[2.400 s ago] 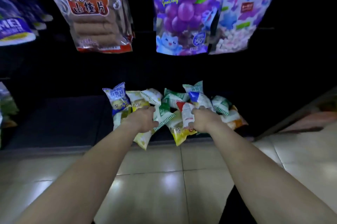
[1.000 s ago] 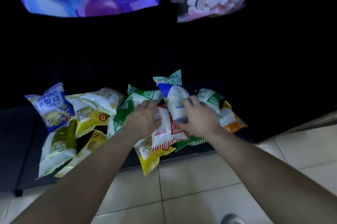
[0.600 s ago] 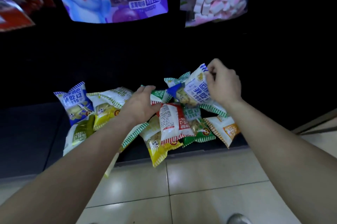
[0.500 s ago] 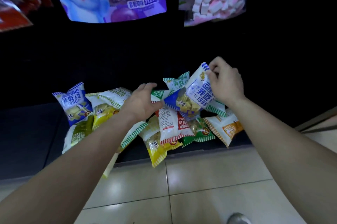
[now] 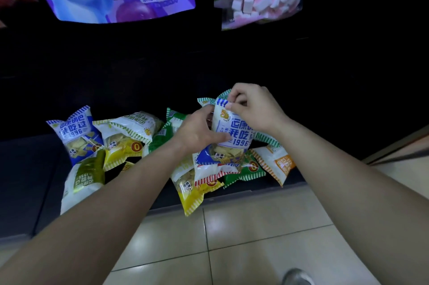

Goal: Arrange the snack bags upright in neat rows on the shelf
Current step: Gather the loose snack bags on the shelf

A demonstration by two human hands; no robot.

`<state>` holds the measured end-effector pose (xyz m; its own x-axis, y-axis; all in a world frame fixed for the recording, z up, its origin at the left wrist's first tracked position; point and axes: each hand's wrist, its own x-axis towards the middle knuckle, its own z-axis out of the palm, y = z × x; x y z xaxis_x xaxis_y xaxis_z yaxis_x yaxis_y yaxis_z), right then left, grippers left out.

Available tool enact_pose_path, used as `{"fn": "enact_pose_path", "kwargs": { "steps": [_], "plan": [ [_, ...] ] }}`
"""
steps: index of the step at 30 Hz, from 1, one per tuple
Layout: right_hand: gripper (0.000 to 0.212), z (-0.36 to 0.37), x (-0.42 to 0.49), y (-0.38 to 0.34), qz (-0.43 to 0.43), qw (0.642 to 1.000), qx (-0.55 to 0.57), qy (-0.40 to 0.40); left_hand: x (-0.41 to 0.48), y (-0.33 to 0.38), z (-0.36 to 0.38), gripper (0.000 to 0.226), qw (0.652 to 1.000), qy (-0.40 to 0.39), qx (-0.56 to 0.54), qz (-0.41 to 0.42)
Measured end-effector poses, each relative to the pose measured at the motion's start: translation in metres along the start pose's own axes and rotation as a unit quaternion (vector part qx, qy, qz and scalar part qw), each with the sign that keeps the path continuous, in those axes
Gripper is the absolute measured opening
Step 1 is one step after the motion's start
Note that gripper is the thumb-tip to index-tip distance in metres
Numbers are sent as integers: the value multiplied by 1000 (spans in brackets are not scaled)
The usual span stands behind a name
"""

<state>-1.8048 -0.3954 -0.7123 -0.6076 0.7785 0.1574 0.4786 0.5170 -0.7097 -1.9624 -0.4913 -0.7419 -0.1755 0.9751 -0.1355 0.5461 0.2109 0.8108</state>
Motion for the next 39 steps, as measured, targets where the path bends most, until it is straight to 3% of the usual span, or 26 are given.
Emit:
{"fn": "enact_pose_path", "kwargs": {
  "steps": [2,6,7,11,15,19,25,30,33,37,39],
  "plan": [
    [14,0,-1,4,9,1000,12,-20,3,-4,3,55,1000,6,18,1],
    [81,-16,-11,28,85,990,-63,-98,6,-10,5,53,1000,9,8,-11],
    [88,-20,-16,35,107,984,-78,-117,6,-11,5,53,1000,7,-1,-12],
    [64,-20,-22,46,118,980,-55,-148,7,-11,4,55,1000,1,-16,-22],
    [46,-17,-14,45,97,987,-61,-108,6,0,-5,62,1000,24,-11,-13],
    [56,-24,-17,48,86,986,-117,-82,1,22,-16,59,998,54,-14,27],
    [56,-56,-37,31,46,976,-197,-87,-14,62,-13,53,977,10,197,76],
    [50,-96,-72,28,55,980,-168,-87,-24,117,13,80,918,-70,385,67],
    [58,-120,-90,39,74,989,-105,-68,-22,138,27,73,924,-65,372,63],
    [91,-141,-103,69,110,993,-44,-14,-6,137,42,69,923,-4,378,70],
    [79,-140,-104,94,142,989,-50,2,14,130,47,67,933,22,355,60]
  ]
}}
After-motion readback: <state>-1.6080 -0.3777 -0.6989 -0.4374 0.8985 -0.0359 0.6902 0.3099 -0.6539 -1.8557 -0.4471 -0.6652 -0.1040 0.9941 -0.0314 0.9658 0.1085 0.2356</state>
